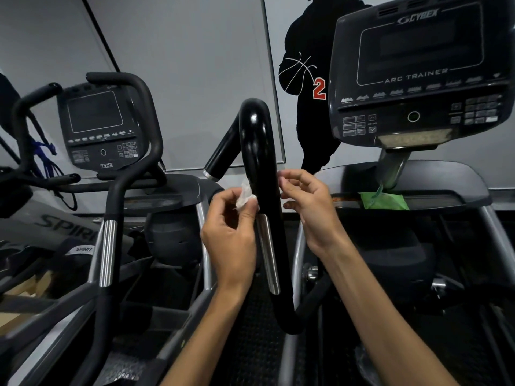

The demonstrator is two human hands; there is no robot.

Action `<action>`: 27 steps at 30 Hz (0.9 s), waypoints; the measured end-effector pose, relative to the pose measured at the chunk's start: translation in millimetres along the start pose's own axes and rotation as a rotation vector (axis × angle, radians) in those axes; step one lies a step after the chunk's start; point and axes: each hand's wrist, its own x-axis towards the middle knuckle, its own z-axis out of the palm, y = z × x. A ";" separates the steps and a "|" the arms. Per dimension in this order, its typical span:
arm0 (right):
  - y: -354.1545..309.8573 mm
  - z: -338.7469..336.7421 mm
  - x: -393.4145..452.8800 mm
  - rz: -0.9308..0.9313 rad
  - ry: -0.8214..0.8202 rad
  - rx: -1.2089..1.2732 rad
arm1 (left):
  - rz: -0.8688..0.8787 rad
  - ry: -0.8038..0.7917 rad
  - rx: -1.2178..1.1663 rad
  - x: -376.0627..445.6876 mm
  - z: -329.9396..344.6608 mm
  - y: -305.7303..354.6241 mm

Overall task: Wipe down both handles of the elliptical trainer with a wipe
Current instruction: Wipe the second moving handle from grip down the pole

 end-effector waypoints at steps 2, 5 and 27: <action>-0.2 8.8 -3.5 -0.052 0.040 0.012 | 0.145 0.044 0.093 -1.6 2.9 2.2; -1.3 15.0 -10.1 -0.109 0.102 0.046 | 0.300 0.063 0.185 -16.2 4.2 3.2; -9.4 18.2 -33.9 -0.212 0.275 0.040 | 0.519 0.080 0.295 67.2 33.5 56.7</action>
